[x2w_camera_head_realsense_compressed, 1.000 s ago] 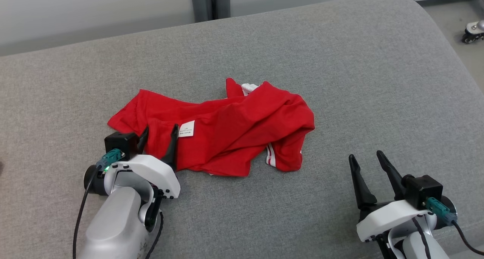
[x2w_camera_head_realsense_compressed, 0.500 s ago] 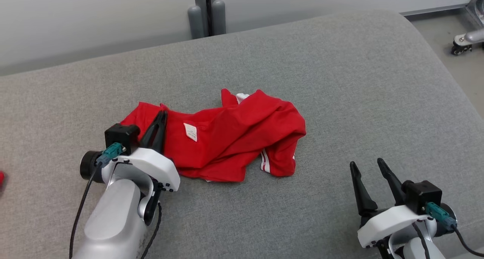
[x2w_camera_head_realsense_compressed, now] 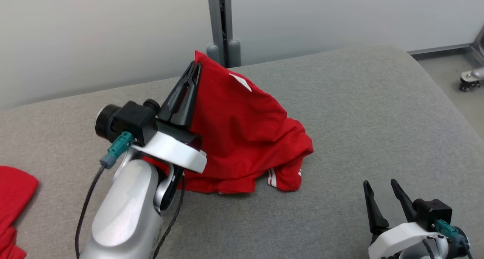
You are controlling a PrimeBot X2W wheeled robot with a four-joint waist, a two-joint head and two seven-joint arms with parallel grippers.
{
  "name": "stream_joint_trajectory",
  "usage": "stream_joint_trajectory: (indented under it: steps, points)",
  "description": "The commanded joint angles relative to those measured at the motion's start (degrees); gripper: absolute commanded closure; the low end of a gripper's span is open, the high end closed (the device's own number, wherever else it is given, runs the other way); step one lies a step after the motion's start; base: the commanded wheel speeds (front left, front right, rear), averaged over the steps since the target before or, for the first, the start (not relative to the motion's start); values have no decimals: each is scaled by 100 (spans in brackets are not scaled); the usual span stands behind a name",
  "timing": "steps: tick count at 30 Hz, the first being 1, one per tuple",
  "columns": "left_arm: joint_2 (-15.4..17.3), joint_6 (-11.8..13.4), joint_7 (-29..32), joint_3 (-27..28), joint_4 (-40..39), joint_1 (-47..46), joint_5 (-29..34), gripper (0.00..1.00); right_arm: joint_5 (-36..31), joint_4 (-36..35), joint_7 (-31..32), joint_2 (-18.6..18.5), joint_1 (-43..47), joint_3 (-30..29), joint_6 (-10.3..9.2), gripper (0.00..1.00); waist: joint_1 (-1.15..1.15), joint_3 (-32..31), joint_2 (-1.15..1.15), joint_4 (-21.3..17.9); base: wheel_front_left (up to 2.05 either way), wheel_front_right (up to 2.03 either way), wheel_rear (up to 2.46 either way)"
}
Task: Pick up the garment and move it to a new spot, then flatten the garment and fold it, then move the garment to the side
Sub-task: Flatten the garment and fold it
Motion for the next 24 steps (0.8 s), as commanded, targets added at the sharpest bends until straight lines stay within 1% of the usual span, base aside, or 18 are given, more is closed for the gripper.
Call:
stream_joint_trajectory:
  steps: [1, 5, 9, 14, 19, 24]
  points:
    - [50, -28, -2, 2, -29, 158, 5, 100, -1, -13, -27, -22, 34, -15, 1, 0, 0, -104, 0, 155, 0, 0, 0]
    - [38, -43, -3, -134, -278, 617, 83, 100, 44, -8, -28, -27, 150, -124, 1, 0, 0, -237, 0, 525, 0, 0, 0]
    - [87, -45, -4, -225, -312, 1210, 57, 100, 105, -20, -27, -23, 211, -171, 1, 0, 0, -328, 0, 897, 0, 0, 0]
    - [162, -42, -3, -115, -214, 1874, -15, 100, 162, -28, -27, -27, 251, -123, 1, 0, 0, -389, 0, 1223, 0, 0, 0]
    - [169, -43, -3, 7, -199, 2272, -90, 100, 159, 7, -27, -29, 262, -98, 1, 0, 0, -425, 0, 1366, 0, 0, 0]
    - [188, -43, -3, -5, -449, 2141, 28, 100, 150, 37, -27, -28, 268, -97, 1, 0, 0, -456, 0, 1375, 0, 0, 0]
